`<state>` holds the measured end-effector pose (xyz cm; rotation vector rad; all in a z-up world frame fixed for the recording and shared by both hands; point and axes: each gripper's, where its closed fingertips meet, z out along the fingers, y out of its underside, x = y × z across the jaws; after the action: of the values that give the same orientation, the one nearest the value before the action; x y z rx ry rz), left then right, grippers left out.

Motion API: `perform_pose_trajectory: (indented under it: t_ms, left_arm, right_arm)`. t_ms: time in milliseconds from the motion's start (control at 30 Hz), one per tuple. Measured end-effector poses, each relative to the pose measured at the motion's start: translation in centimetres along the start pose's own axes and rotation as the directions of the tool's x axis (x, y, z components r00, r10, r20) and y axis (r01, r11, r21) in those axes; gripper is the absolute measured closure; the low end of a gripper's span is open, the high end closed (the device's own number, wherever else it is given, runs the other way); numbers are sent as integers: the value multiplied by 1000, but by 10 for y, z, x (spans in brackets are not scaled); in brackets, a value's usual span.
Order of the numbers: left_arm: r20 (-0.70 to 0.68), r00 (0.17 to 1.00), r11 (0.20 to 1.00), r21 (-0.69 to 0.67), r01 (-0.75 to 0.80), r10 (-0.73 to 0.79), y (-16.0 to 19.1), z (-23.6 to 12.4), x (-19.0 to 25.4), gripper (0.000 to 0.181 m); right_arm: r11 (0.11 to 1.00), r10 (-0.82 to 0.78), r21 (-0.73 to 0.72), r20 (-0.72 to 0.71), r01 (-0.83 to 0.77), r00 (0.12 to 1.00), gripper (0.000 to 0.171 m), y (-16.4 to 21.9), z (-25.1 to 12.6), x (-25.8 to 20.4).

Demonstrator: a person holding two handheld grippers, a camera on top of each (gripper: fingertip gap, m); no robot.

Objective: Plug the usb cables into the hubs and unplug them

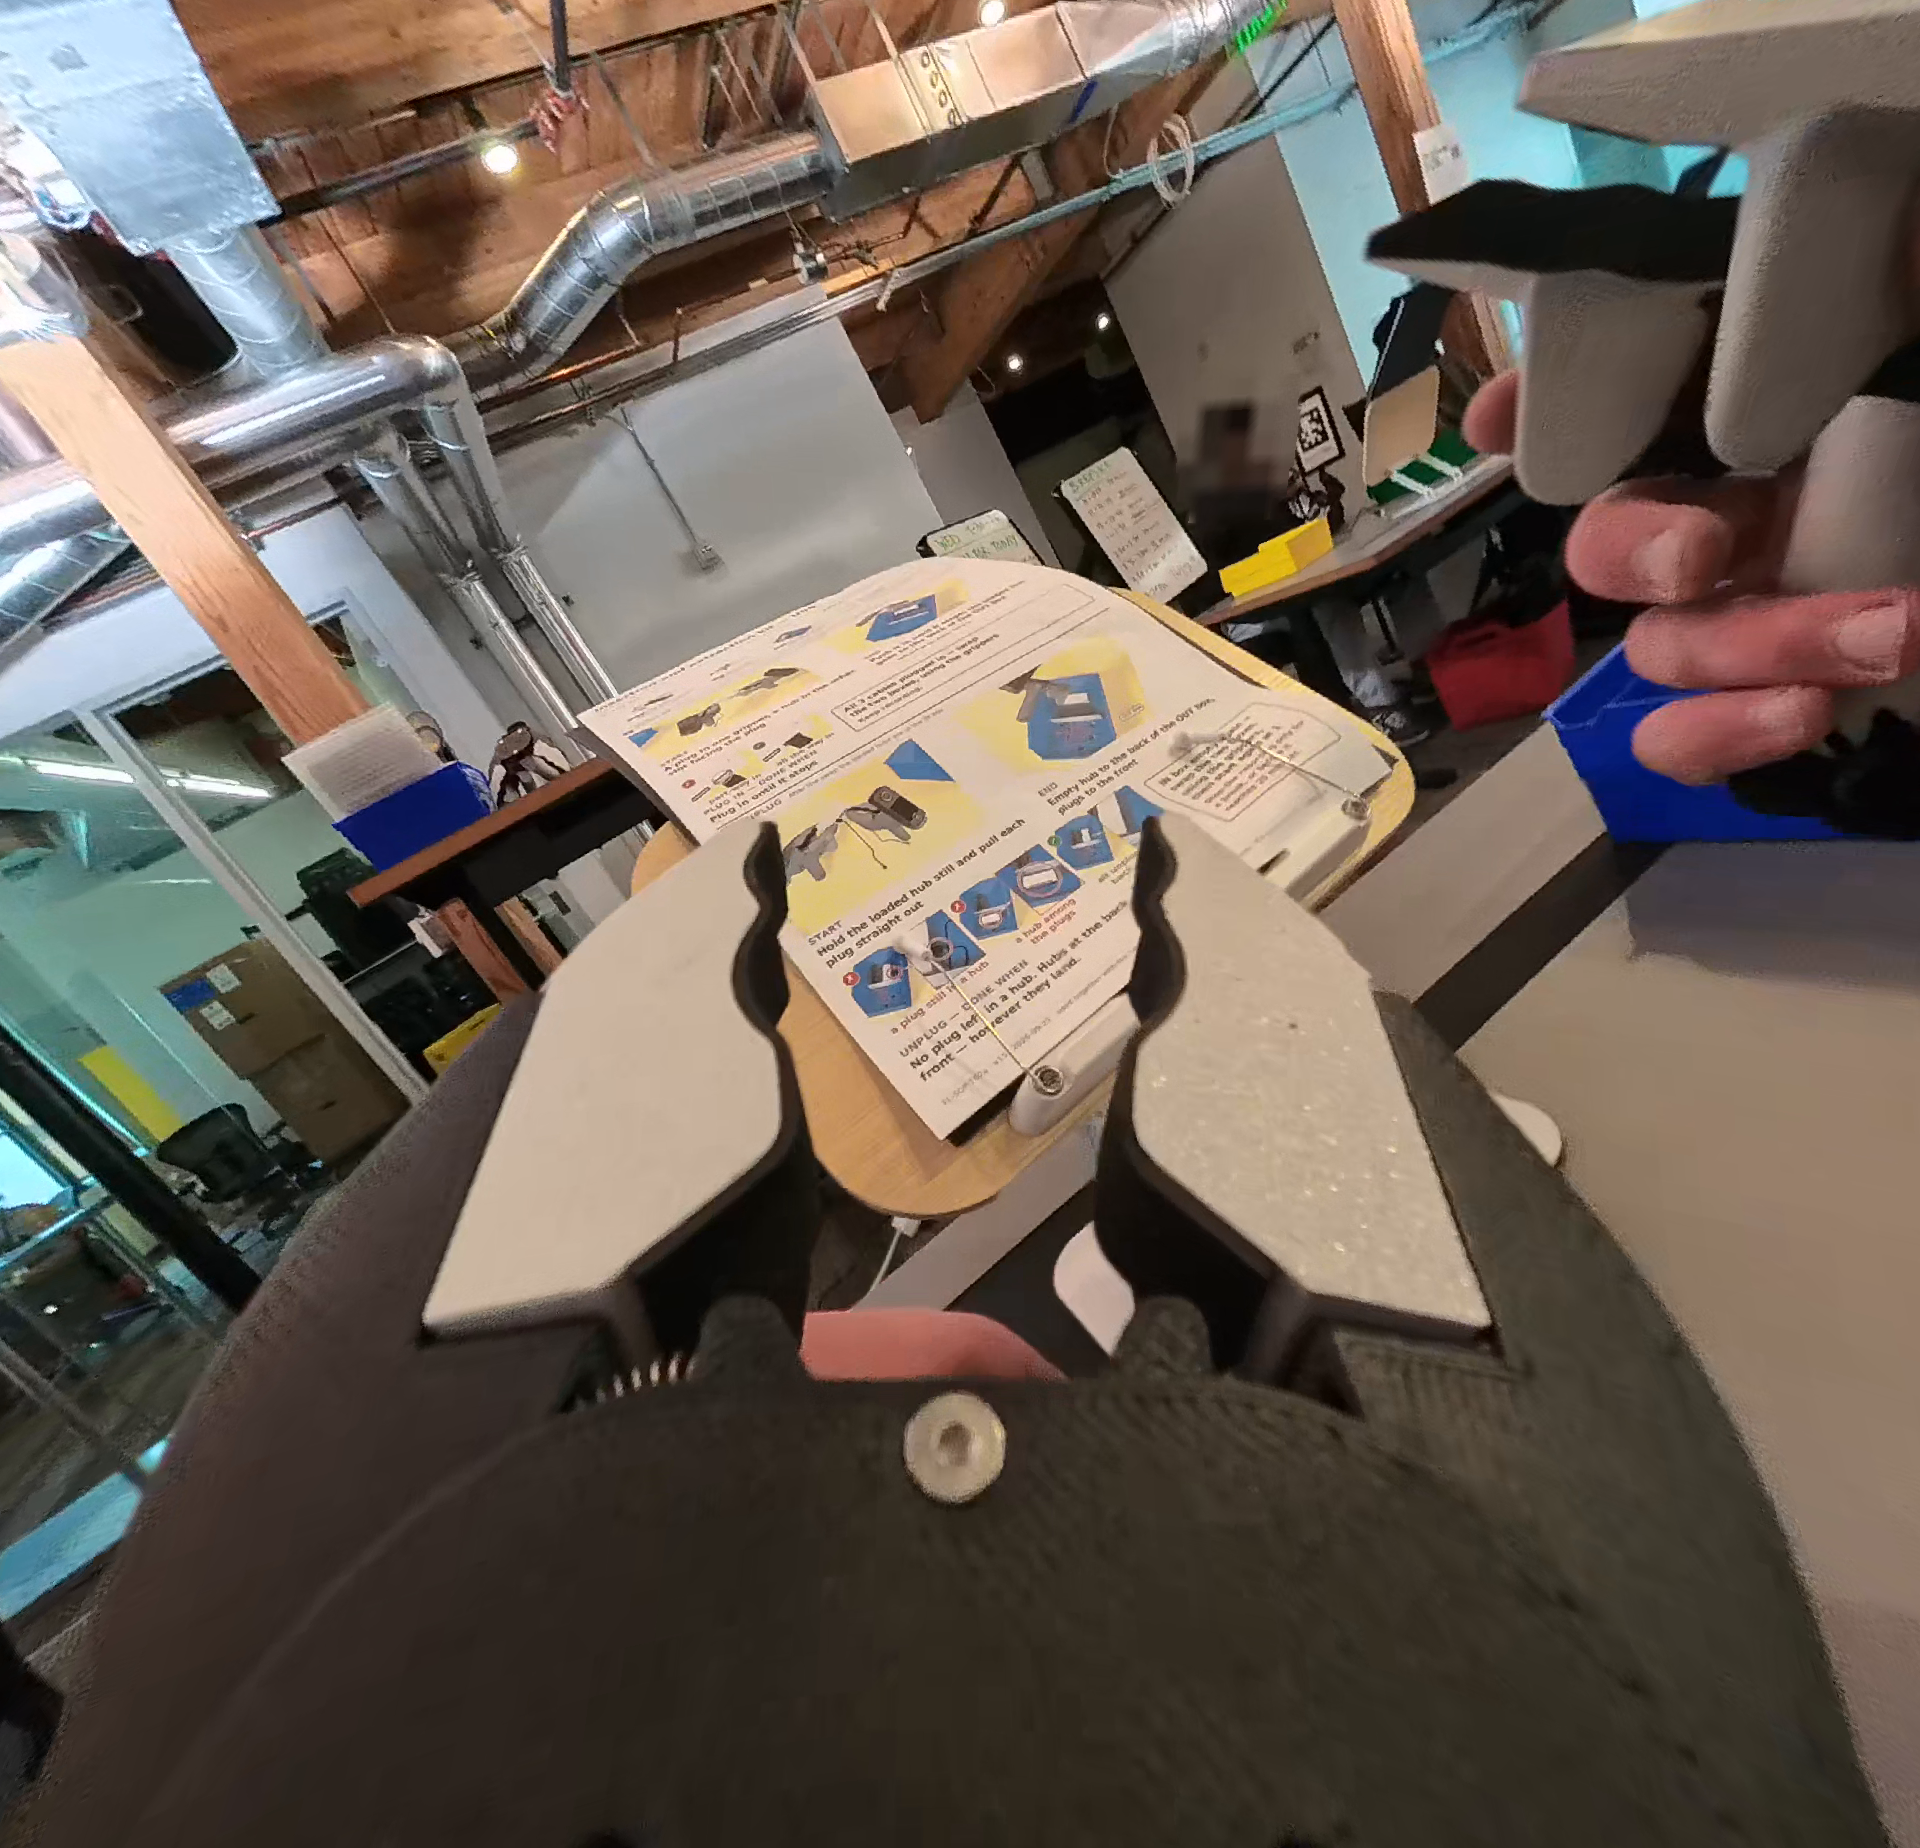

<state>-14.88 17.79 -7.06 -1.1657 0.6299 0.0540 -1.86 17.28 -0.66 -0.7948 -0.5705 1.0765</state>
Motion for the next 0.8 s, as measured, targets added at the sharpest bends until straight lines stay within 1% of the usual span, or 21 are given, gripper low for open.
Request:
perform_pose_trajectory:
  t_ms: [100,200,267,333,400,433,500,567,633,733,800]
  left_arm:
    - [-5,1000,1000,-11,2,-2,4,-2,-2,118]
    - [-23,999,999,-34,25,-26,13,0,-1,119]
    - [-14,1000,998,-66,15,-16,21,1,-4,119]
    - [-37,999,997,-72,25,-28,23,1,-2,121]
    - [-71,997,995,-98,4,-11,27,2,4,124]
    - [-74,997,993,-118,-24,16,30,2,5,124]
    - [-91,993,986,-145,-83,70,34,2,8,128]
    - [-111,991,982,-163,-91,73,35,2,11,129]
    - [-124,989,980,-168,-103,82,35,0,12,133]
    - [-118,987,973,-193,-128,106,36,-4,5,135]
    - [-104,989,968,-214,-128,108,37,-8,-4,137]
  right_arm:
    - [1000,10,-19,16,-10,1000,119,10,7,-6]
    - [997,-20,-76,-12,19,1000,119,19,2,5]
    - [988,-60,-143,-33,55,998,120,30,-4,14]
    - [959,-124,-260,-10,117,992,122,49,-10,18]
    - [907,-175,-378,59,184,983,126,74,-15,13]
    - [881,-191,-422,101,216,976,132,85,-16,8]
    - [832,-221,-476,183,283,958,134,104,-17,-5]
    - [788,-238,-509,267,346,934,142,119,-17,-21]
    - [755,-240,-525,336,393,911,142,130,-17,-35]
    - [725,-221,-544,397,422,891,144,142,-20,-47]
    - [709,-214,-557,414,433,885,143,147,-23,-49]
